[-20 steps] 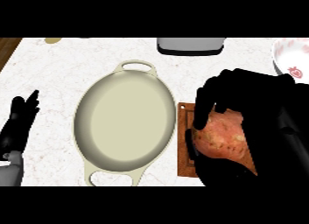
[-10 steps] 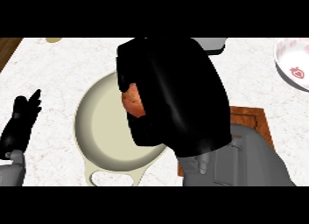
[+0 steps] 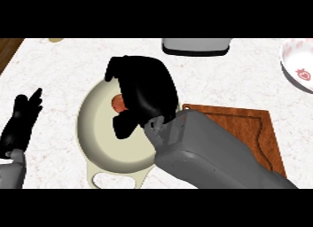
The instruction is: Pick the sweet potato from the cutting board and place it in the pot
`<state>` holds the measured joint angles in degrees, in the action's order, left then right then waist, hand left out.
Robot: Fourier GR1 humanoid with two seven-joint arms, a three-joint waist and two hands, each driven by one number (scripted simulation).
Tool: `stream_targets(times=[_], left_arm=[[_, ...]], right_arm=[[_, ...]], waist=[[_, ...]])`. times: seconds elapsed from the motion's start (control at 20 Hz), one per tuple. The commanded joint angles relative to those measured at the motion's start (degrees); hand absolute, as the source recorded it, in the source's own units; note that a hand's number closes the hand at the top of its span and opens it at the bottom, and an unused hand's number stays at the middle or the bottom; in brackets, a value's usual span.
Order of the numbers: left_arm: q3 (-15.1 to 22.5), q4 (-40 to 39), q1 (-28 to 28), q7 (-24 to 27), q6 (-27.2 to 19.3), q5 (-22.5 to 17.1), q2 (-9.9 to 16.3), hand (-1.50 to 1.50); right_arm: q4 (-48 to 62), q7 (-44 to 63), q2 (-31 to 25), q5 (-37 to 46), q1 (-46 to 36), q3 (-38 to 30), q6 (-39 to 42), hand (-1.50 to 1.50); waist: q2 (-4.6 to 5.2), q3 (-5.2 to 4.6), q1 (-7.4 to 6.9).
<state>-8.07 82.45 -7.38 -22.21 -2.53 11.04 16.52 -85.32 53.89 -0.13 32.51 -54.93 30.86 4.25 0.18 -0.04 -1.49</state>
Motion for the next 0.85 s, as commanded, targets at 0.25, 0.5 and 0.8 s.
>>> stream_targets(times=[0.25, 0.5, 0.8], left_arm=[[0.3, -1.4, -0.7, 0.8, -1.1, 1.3, -0.9, 0.0], [-0.6, 0.2, 2.3, 2.1, 0.3, 0.6, 0.4, 0.0], [-1.2, -0.3, 2.9, 2.3, -0.4, 0.2, -0.9, 0.0]], right_arm=[[4.4, -6.6, 0.1, -9.2, 2.6, 4.3, -26.4, -1.5], [5.2, -12.6, 0.1, -10.4, 3.6, -0.9, -37.5, -1.5], [1.5, -18.3, -1.7, -9.1, 11.0, -9.7, -38.1, -1.5]], waist=[[0.04, 0.04, -0.2], [-0.04, 0.06, -0.14], [-0.18, 0.06, 1.34]])
